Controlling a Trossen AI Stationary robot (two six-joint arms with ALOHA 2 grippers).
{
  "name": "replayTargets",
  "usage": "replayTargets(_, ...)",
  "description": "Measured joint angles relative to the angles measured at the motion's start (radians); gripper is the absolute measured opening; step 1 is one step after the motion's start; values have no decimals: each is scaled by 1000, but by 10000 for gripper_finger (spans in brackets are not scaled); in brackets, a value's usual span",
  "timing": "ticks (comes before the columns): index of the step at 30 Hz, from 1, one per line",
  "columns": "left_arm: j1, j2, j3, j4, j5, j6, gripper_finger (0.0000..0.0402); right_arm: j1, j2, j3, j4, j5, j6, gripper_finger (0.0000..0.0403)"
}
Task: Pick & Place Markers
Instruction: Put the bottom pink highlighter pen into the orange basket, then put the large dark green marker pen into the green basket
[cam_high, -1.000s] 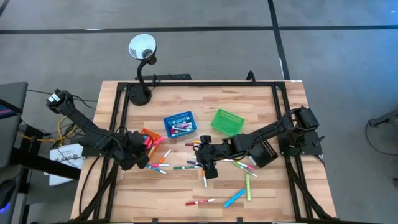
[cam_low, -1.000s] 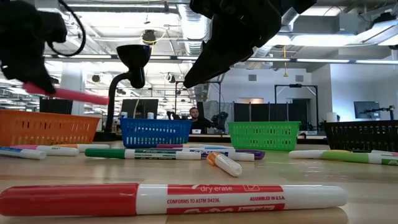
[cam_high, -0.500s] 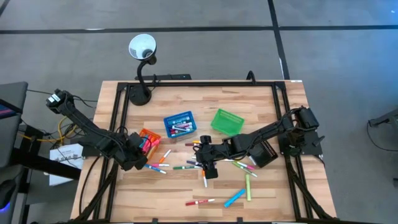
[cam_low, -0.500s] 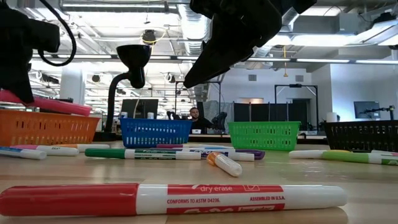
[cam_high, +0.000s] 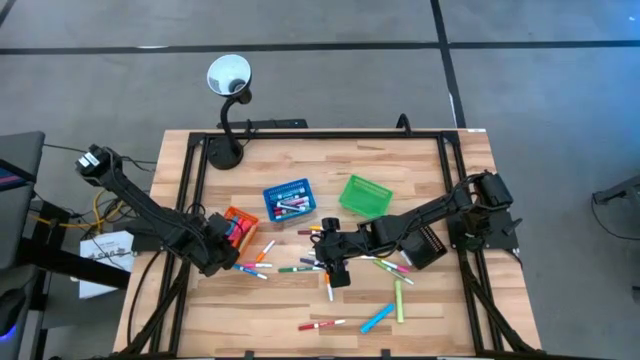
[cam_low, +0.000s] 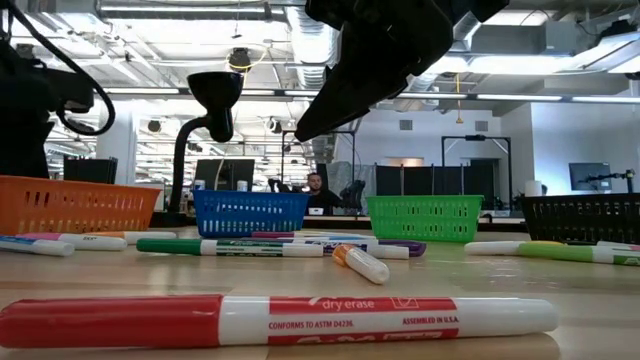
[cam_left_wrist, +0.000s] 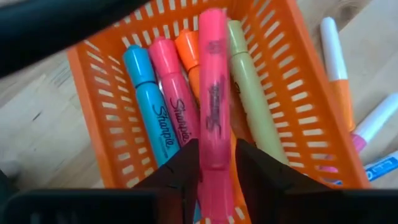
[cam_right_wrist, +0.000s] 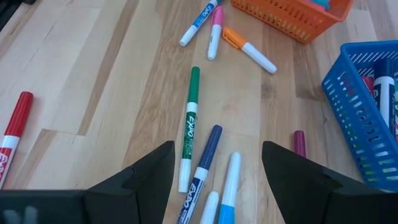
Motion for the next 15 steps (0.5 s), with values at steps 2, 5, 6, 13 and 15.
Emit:
replayTargets(2,0,2,0,4,-8,1,116,-2,0,0,1,0,-2,234)
replayTargets(5,0,-10,4,2,-12,2,134,-7,0,0,2,0,-8,234)
replayTargets(6,0,-17,14,2,-12,2,138,-9,0,0,2,-1,-8,234)
replayTargets(13,0,-94,135,17,-139,220,145,-32,0,0,11,-1,-9,234)
replayTargets(15,0,-109,162,76,-195,346,145,-42,0,0,10,0,-9,234)
